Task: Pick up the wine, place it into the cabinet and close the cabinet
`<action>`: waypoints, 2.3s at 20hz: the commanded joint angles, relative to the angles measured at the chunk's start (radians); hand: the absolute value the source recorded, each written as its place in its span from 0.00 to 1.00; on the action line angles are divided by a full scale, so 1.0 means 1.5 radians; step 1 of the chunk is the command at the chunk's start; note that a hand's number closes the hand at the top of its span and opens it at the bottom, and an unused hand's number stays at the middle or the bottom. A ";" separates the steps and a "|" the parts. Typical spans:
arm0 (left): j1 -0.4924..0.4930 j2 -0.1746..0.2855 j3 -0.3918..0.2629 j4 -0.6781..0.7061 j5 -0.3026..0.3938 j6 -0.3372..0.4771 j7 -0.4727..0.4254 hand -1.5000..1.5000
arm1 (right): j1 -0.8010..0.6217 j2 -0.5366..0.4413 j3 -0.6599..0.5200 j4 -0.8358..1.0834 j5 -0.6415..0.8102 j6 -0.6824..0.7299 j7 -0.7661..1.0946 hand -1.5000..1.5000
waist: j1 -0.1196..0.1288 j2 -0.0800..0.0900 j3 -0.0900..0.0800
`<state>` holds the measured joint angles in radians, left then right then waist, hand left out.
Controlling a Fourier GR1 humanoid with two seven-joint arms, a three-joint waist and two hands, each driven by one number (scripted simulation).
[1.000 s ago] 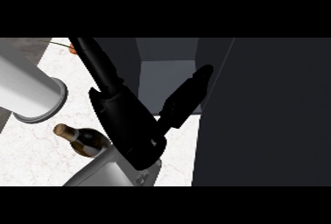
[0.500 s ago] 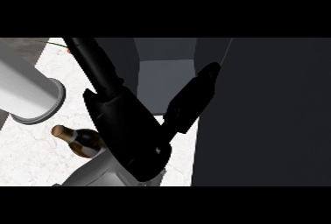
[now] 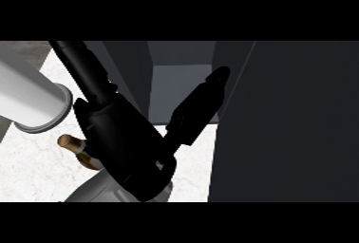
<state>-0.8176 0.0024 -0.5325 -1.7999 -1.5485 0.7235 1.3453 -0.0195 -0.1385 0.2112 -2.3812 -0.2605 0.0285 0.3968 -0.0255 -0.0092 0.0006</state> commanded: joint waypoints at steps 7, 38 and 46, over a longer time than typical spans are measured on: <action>0.059 -0.002 0.004 -0.033 0.009 -0.030 0.098 0.00 | -0.013 -0.014 -0.041 -0.018 0.023 -0.018 0.015 0.00 | 0.009 0.003 0.000; 0.491 -0.002 0.072 0.013 0.022 0.319 -0.072 0.00 | 0.111 -0.019 -0.141 -0.054 -0.066 0.103 -0.038 0.00 | 0.014 0.005 -0.001; 0.583 0.036 0.057 0.087 0.114 0.475 -0.165 0.00 | 0.115 -0.012 -0.153 -0.085 -0.087 0.113 -0.013 0.00 | 0.012 0.005 -0.001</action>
<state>0.0059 0.0502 -0.4294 -1.7336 -1.4061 1.2627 1.1094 0.1228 -0.1722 -0.0268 -2.3911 -0.3052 0.2135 0.3170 -0.0072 -0.0019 -0.0006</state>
